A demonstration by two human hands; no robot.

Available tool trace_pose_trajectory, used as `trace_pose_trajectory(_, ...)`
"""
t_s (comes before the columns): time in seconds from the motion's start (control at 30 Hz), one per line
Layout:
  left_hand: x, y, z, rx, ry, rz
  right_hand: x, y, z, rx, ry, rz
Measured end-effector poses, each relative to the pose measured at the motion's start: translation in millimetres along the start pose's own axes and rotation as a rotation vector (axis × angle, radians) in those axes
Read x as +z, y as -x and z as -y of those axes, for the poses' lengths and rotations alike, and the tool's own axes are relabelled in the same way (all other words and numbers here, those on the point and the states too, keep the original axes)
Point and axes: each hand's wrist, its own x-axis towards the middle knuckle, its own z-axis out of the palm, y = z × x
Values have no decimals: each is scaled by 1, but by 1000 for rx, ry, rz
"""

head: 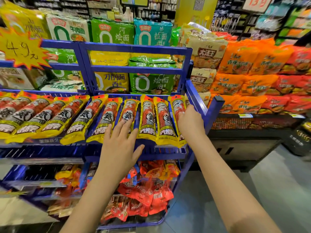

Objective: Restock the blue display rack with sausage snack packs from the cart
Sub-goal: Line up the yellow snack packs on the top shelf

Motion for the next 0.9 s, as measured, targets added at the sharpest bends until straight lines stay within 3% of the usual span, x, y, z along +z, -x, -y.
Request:
trace_pose_trajectory(0.33,2,2,3,11,3,1,9,-7,-3,-18,-169,104)
trace_pose_trajectory(0.53,0,1,5,9,28,48,13,-8,-2,-34,-73,108)
trace_pose_trajectory(0.67,-12,-3,5,8,92,87,-3,7,10,-199,-37,-24)
trace_pose_trajectory(0.77,-36,-9,13,-87,328,71,-23,24,30,-353,-12,3)
trace_pose_trajectory(0.9,-78,14,41,-289,321,-92,-29,58,71,-651,-60,39)
